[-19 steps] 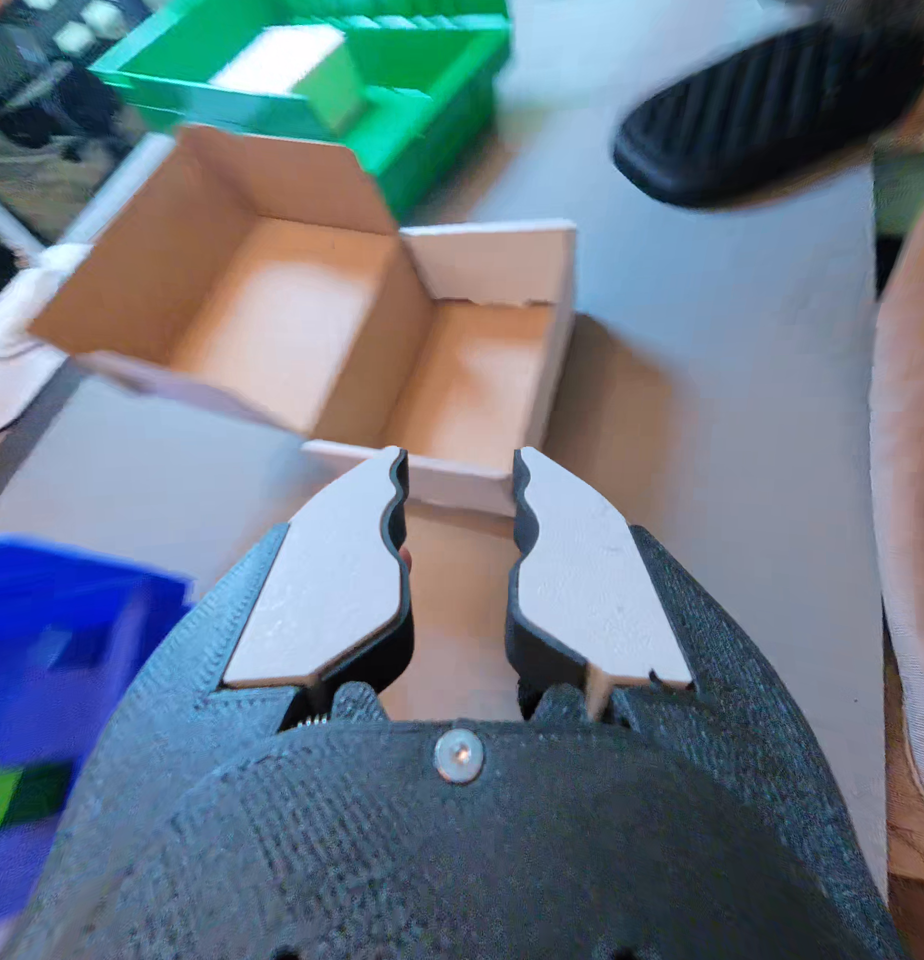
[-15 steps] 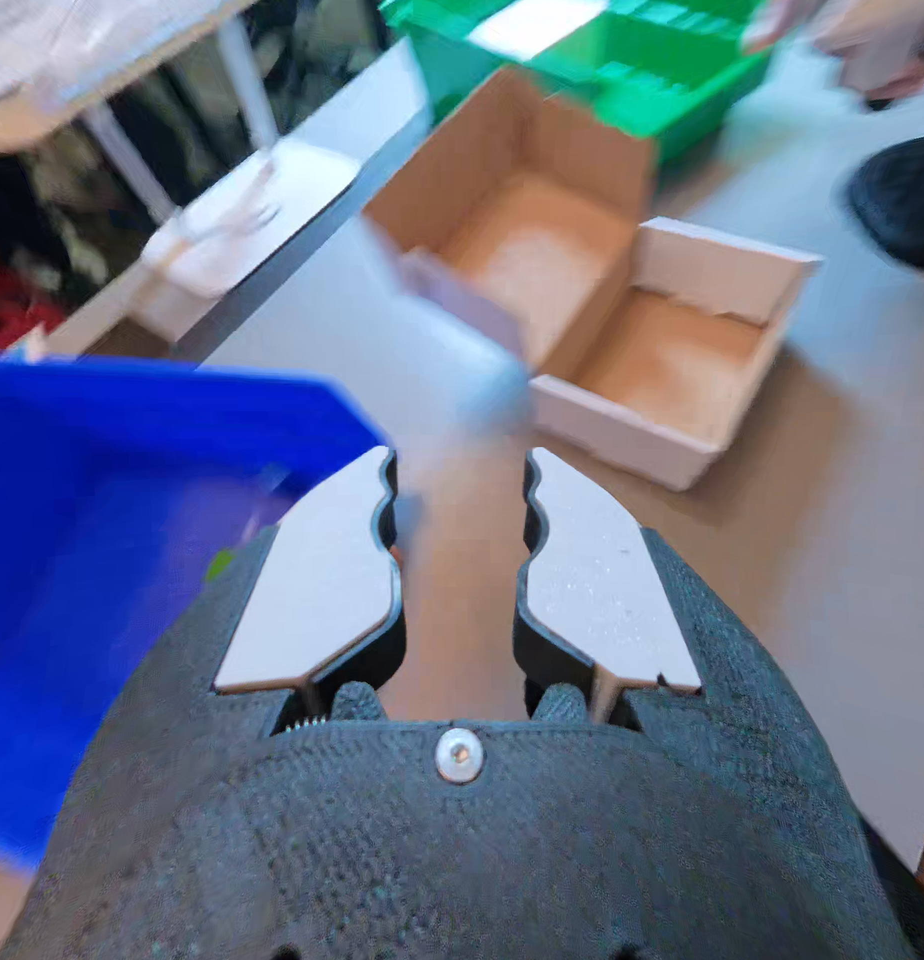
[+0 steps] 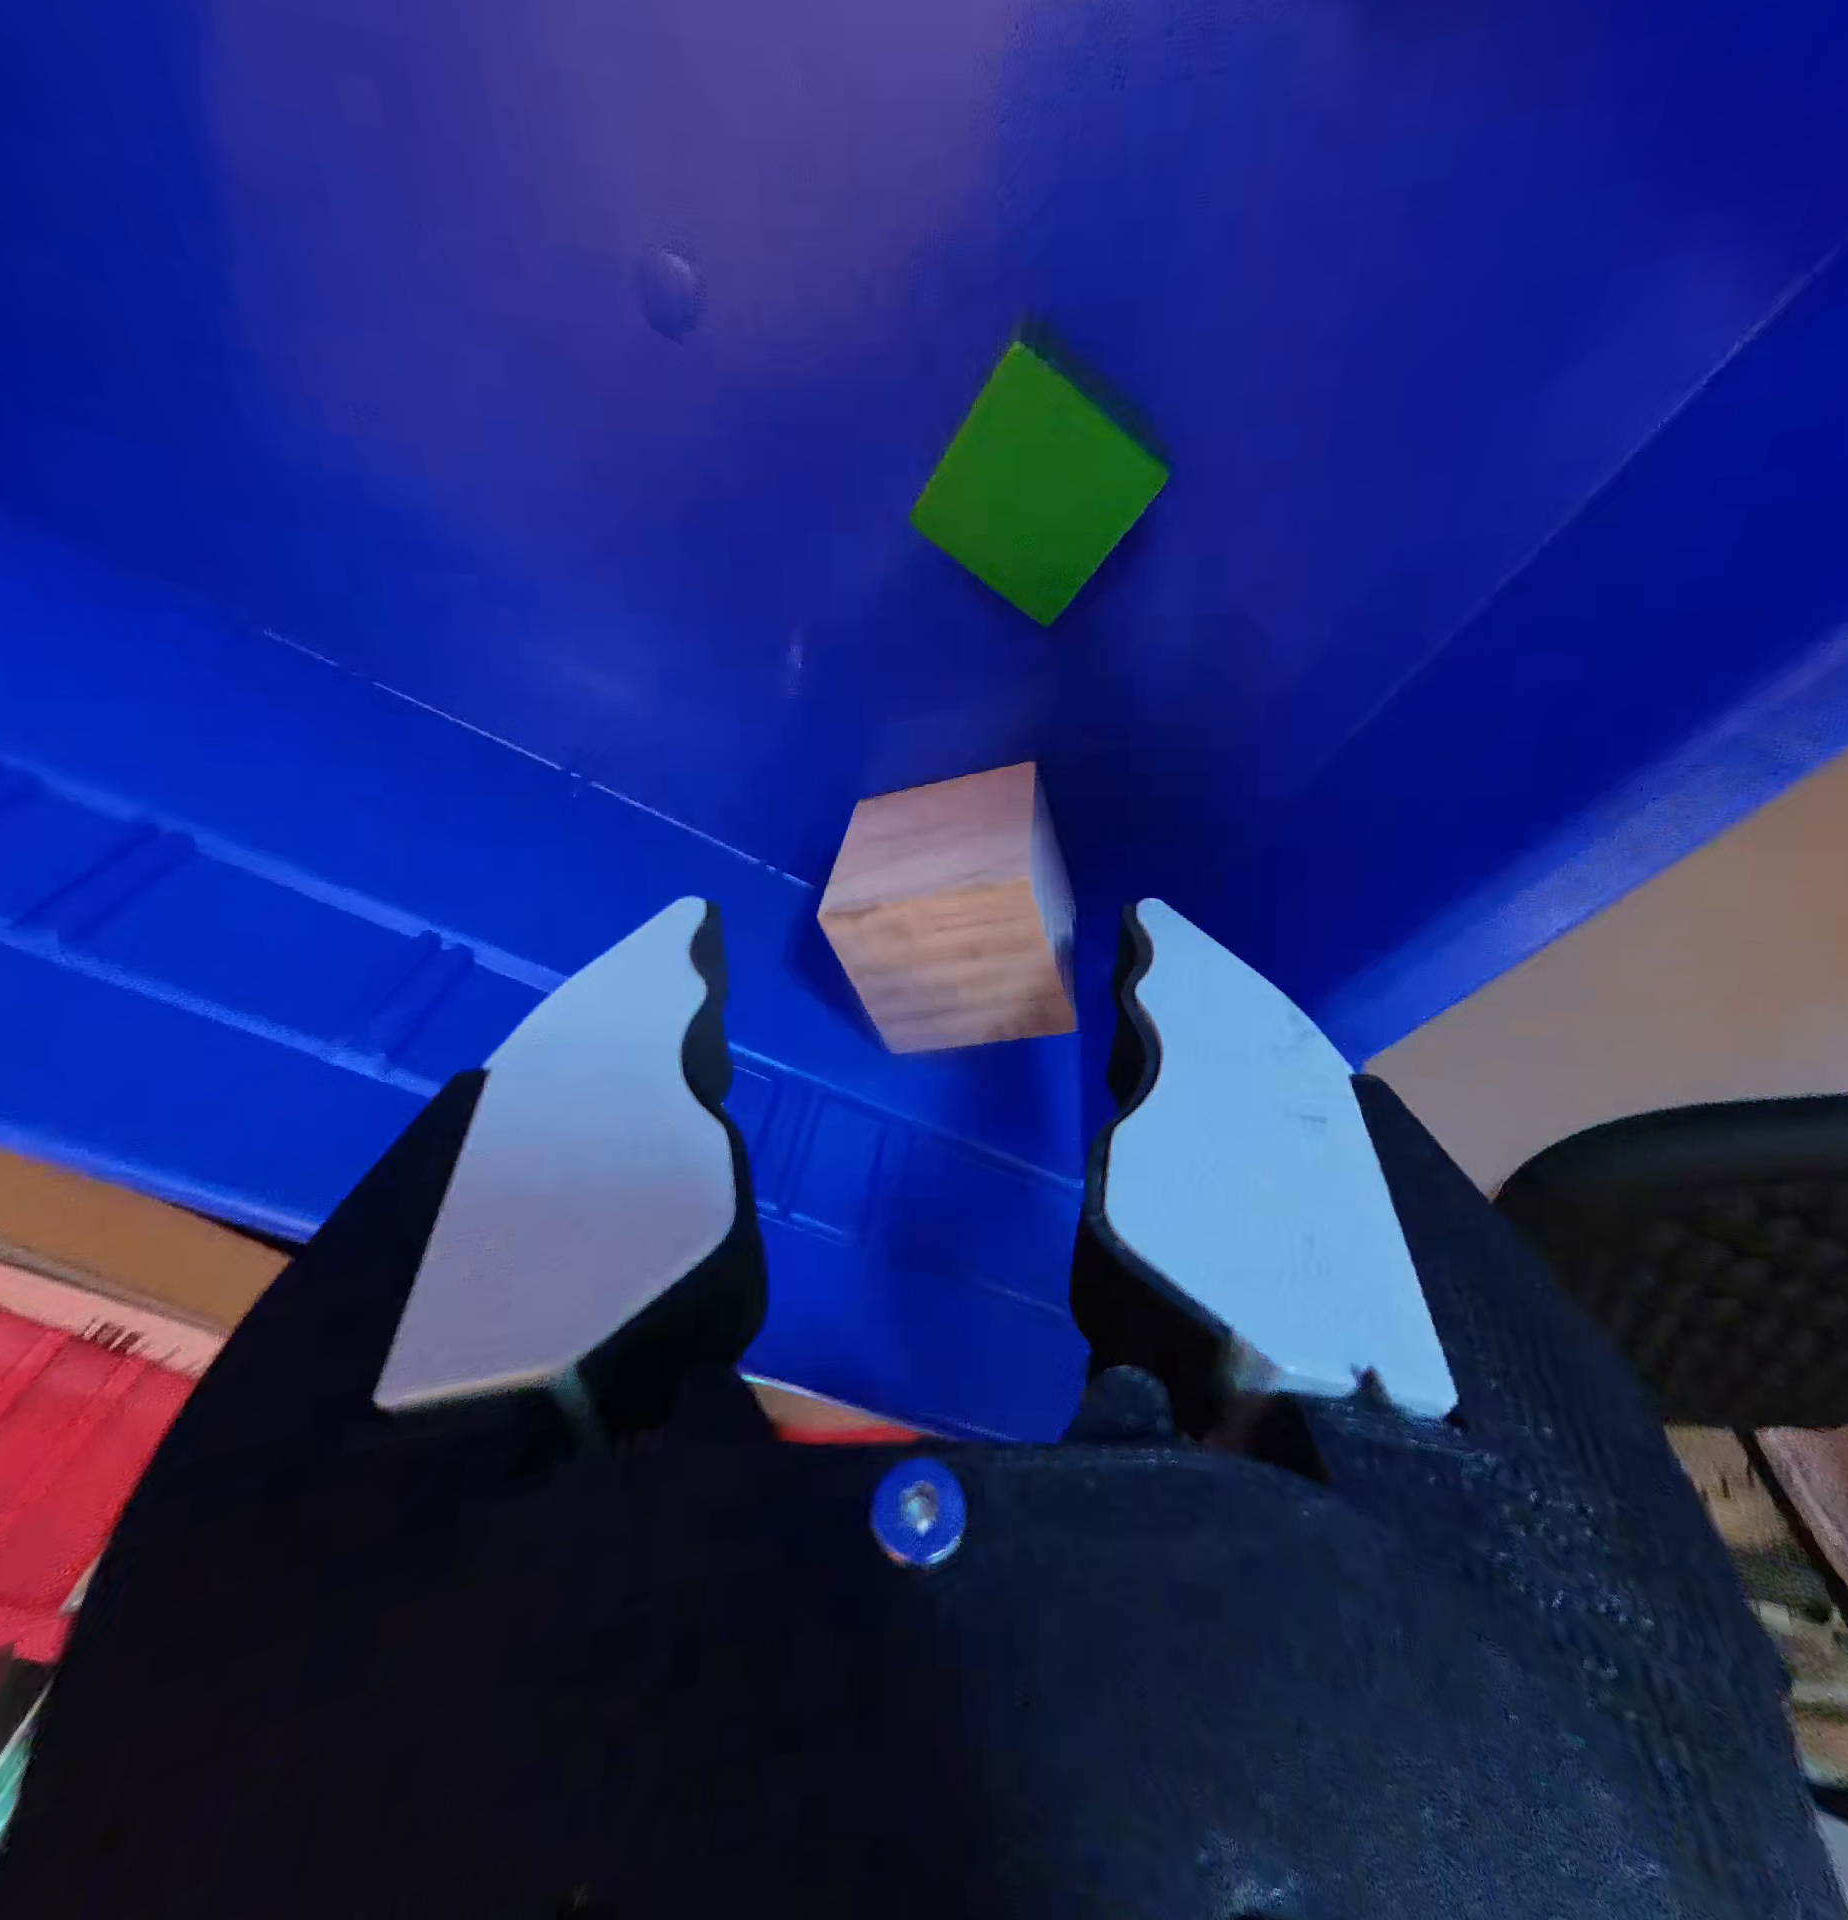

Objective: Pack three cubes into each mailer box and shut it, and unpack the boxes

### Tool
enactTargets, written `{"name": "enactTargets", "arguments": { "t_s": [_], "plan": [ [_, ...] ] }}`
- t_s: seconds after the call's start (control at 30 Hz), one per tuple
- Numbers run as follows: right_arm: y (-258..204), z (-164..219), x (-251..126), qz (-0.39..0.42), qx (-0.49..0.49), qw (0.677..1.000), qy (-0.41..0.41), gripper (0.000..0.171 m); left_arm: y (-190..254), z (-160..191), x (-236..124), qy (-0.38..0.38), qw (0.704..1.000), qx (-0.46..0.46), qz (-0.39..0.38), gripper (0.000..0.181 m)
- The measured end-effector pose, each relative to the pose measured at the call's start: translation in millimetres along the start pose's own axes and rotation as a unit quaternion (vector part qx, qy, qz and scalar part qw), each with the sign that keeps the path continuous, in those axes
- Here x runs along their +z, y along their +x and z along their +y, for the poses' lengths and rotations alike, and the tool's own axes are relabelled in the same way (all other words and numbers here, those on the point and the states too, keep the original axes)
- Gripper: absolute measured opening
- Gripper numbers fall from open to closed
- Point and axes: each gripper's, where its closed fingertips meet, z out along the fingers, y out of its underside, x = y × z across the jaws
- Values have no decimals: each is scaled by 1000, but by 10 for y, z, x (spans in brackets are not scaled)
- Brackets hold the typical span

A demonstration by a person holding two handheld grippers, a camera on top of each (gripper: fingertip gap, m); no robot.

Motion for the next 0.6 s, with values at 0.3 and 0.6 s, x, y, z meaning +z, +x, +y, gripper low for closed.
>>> {"name": "enactTargets", "arguments": {
  "t_s": [0.3,0.6],
  "plan": [
    [48,15,-23,6,9,1000,-4,32,61,-169,67,-36,993,107,-31,51],
    [36,87,-3,6,6,1000,-19,31,307,-479,-61,47,986,160,-19,68]
  ]
}}
